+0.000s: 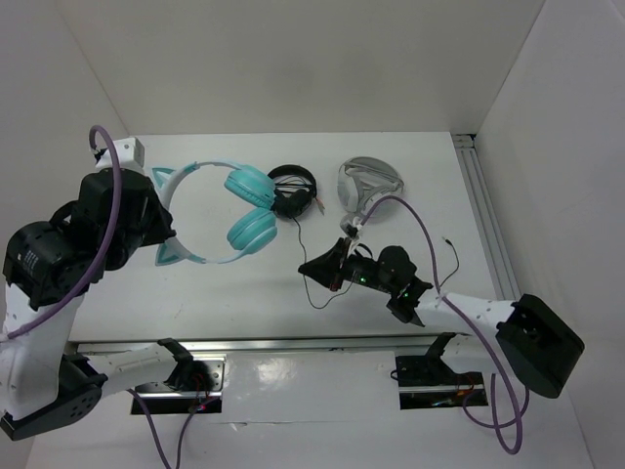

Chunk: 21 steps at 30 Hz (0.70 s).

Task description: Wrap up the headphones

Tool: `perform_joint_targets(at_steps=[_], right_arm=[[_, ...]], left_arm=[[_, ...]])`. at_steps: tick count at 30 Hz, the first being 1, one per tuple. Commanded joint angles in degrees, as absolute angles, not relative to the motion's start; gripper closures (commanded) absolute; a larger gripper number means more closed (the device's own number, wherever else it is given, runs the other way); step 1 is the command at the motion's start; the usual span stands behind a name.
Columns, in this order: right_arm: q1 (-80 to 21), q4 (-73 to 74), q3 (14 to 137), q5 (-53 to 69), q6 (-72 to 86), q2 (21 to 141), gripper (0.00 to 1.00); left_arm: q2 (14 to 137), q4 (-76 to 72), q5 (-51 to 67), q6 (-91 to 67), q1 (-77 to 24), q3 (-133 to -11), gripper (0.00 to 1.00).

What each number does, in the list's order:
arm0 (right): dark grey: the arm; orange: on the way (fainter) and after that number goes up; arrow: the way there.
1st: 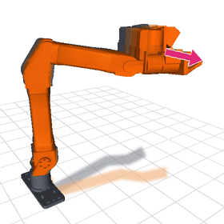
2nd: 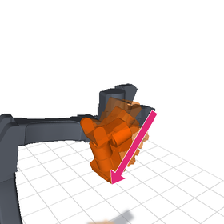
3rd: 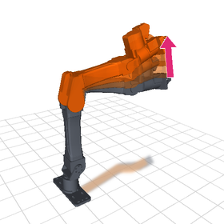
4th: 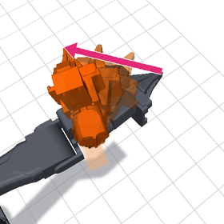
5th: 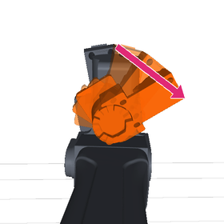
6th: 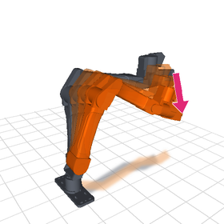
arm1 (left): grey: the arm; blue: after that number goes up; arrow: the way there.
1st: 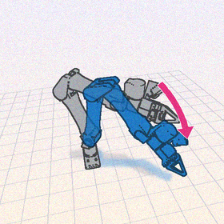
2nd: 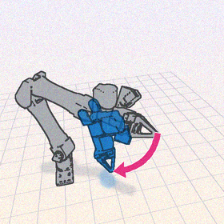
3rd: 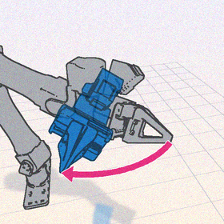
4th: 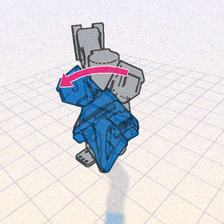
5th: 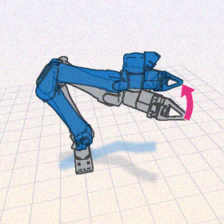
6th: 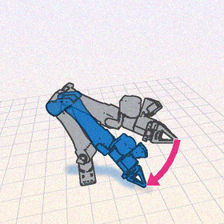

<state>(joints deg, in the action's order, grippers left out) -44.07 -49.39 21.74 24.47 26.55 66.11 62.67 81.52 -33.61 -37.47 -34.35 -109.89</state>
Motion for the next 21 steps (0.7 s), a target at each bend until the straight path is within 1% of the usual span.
perform_joint_targets(at_steps=[1,2,6,9,10,12,13,14,15,16,17,19,21], right_arm=[[-46.8,-54.8,22.0,19.1,23.8,67.3,0.96],[-47.3,-54.1,22.0,18.0,23.8,67.3,1.0],[-48.6,-50.5,22.0,14.3,21.5,66.6,1.0],[-50.3,-47.1,22.0,9.5,19.9,63.1,1.0],[-50.9,-42.4,23.1,7.8,18.4,61.9,1.0],[-54.6,-34.2,27.3,-0.3,15.7,57.8,1.0],[-56.4,-25.5,29.0,-4.4,13.4,56.4,1.0],[-60.0,-21.4,30.7,-13.8,12.5,55.1,1.0],[-61.9,-17.6,34.0,-18.5,11.6,53.8,1.0],[-63.5,-10.9,35.8,-22.8,10.2,51.7,1.0],[-66.0,-7.6,37.5,-30.5,10.2,51.0,1.0],[-67.4,0.7,43.2,-36.5,8.8,49.7,1.0],[-68.2,4.6,46.4,-40.2,7.2,49.7,1.0]], left_arm=[[61.9,77.7,-32.8,-38.5,-33.6,-112.3,1.0],[61.9,77.7,-32.8,-38.5,-33.6,-112.3,1.0],[61.9,77.7,-36.6,-38.5,-33.6,-112.3,1.0],[60.4,76.7,-37.4,-38.5,-33.6,-108.9,1.0],[59.9,75.8,-38.0,-37.4,-33.6,-107.5,1.0],[58.8,73.1,-40.3,-35.3,-33.6,-102.1,1.0],[57.5,72.2,-41.2,-33.4,-33.6,-99.8,1.0],[56.7,71.1,-42.4,-33.4,-34.3,-97.5,1.0],[56.1,70.6,-43.5,-33.4,-35.1,-93.7,1.0],[54.5,69.3,-43.5,-33.4,-35.1,-92.0,1.0],[53.8,68.5,-43.5,-33.4,-35.6,-88.2,1.0],[53.3,66.7,-43.5,-34.0,-35.6,-84.6,1.0],[53.3,65.9,-42.1,-34.0,-35.6,-79.9,1.0]])
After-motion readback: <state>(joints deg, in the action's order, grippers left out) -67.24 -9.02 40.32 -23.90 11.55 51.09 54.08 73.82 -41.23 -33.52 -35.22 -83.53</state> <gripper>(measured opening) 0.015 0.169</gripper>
